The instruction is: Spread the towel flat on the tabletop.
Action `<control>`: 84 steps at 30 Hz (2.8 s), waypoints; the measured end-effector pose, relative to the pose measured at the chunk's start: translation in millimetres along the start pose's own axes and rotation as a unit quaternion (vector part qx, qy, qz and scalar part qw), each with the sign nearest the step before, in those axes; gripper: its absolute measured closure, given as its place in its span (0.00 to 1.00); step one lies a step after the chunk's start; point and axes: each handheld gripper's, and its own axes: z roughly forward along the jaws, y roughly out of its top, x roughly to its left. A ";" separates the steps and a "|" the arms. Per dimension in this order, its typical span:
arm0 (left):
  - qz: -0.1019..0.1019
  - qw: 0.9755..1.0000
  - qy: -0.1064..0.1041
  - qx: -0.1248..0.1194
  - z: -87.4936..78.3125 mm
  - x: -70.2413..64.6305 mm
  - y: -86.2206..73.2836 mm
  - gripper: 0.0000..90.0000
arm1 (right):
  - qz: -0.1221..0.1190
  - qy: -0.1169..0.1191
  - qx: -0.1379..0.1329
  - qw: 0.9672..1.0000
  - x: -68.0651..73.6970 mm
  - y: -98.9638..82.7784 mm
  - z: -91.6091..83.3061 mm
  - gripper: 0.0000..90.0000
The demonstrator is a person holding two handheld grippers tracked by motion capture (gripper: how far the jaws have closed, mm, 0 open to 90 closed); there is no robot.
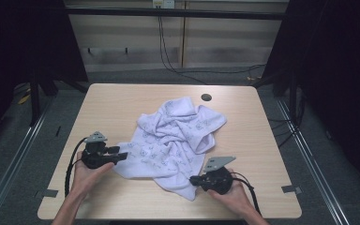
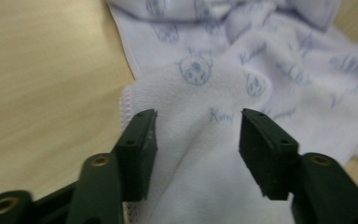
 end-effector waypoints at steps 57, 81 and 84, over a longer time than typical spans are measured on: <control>0.048 0.993 -0.091 0.058 30.6 -34.7 -3.1 0.84 | 0.014 -0.010 0.043 0.999 -13.1 -12.3 -12.8 0.82; 0.079 0.991 -0.105 0.015 -4.0 -74.1 -14.3 0.74 | 0.059 -0.043 -0.014 0.997 -18.6 -13.1 -58.9 0.62; 0.078 0.991 -0.106 0.020 10.2 -76.7 -2.0 0.75 | 0.069 -0.056 -0.016 0.996 -38.5 6.0 -46.9 0.61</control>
